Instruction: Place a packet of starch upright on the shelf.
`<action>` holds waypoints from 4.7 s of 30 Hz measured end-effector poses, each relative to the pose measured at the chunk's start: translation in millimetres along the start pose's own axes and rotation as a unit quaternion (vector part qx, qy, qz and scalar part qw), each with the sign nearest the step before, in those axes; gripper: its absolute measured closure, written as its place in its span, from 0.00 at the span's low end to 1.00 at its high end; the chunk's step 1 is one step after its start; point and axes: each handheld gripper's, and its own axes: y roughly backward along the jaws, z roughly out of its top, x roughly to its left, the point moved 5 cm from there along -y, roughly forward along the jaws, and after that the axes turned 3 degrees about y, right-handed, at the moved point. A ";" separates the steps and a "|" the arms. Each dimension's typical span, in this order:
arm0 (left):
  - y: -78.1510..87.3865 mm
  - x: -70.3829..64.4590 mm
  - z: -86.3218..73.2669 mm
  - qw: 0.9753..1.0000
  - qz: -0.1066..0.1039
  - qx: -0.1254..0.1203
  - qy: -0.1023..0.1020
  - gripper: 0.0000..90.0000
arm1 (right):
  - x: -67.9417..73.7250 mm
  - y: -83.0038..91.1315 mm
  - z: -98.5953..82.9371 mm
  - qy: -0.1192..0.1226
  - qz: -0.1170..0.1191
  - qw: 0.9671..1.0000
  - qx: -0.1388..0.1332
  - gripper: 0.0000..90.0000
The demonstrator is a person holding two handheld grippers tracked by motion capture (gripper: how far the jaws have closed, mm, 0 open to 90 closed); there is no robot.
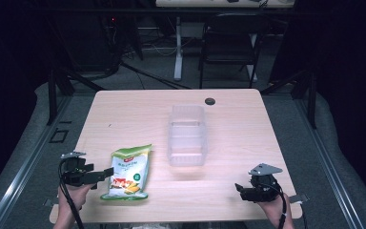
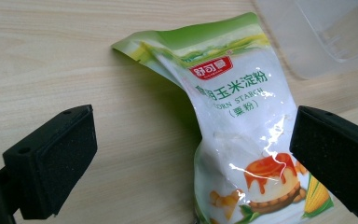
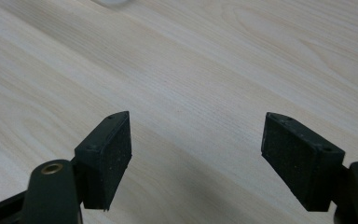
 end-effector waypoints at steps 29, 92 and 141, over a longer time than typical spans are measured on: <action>-31.9 5.3 17.6 1.000 -0.007 0.007 0.022 0.14 | 3.6 -6.4 0.7 0.005 0.008 1.000 0.006 0.26; -45.4 -4.9 12.1 0.996 -0.080 0.017 0.027 0.96 | 4.5 -4.0 1.0 0.008 0.012 1.000 0.002 0.27; -15.2 -32.2 15.2 0.990 -0.133 -0.050 -0.002 0.99 | 2.6 -1.8 0.9 0.004 0.006 1.000 0.001 0.26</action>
